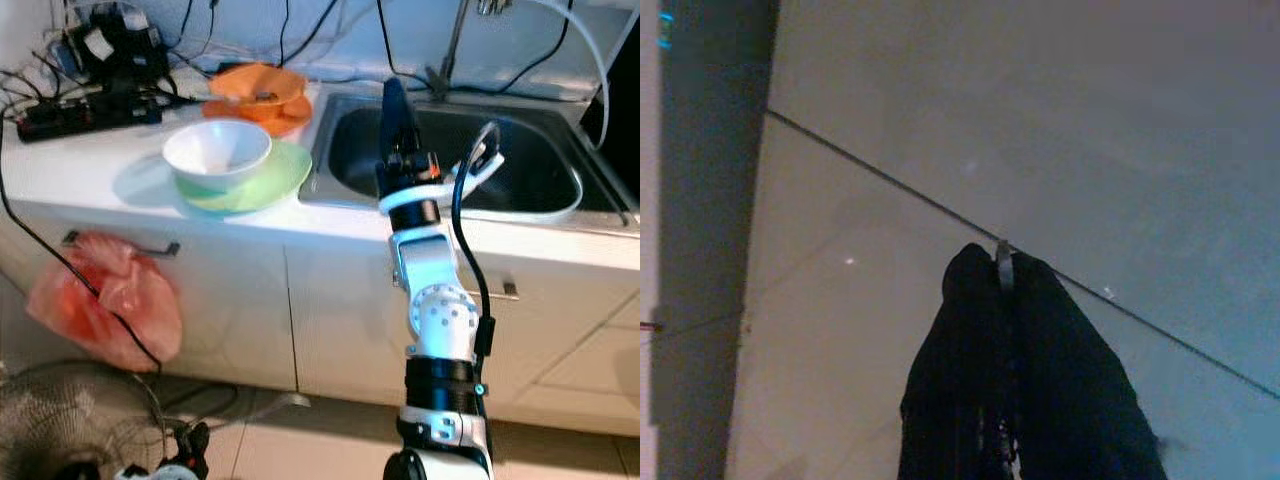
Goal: Kitchen organization
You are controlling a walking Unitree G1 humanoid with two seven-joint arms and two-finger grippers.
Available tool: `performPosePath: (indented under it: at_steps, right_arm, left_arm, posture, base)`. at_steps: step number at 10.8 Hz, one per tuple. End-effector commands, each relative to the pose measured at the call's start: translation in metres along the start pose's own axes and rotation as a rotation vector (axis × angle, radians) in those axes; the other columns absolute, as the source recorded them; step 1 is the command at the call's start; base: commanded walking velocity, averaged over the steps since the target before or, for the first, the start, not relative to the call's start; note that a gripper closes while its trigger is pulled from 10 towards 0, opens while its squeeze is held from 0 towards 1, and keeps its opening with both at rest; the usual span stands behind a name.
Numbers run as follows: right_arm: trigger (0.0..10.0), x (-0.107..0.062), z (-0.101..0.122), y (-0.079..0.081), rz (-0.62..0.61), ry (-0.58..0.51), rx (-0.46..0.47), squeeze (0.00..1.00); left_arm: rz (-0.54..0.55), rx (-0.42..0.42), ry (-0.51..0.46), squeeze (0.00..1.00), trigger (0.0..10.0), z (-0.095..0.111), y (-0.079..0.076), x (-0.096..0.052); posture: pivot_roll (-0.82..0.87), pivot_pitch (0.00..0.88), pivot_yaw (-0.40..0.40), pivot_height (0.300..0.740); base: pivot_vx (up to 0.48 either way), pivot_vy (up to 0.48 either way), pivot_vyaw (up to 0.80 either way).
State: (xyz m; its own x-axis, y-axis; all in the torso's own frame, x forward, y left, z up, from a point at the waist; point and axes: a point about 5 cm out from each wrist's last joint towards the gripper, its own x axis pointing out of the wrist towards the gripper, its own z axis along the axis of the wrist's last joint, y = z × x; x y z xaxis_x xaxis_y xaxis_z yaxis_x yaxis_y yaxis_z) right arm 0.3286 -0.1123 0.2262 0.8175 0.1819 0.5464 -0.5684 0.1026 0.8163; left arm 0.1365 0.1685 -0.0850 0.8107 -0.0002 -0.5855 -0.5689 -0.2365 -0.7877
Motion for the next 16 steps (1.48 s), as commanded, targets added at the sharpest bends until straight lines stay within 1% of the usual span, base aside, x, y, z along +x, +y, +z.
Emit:
performPosePath:
  at_steps: [1,16]
  right_arm:
    - [10.0,0.0077,-0.0170,0.0121,0.042,-0.016,0.096,0.00]
    - [10.0,0.0077,-0.0170,0.0121,0.042,-0.016,0.096,0.00]
  left_arm:
    - [-1.007,0.212,0.531,0.00,10.0,-0.2455,-0.3379,-0.0175]
    - [-1.007,0.212,0.531,0.00,10.0,-0.2455,-0.3379,-0.0175]
  posture:
    - [0.11,0.181,-0.032,0.740]
    - [0.11,0.181,-0.032,0.740]
  base:
    - [0.000,0.000,0.00]
    - [0.000,0.000,0.00]
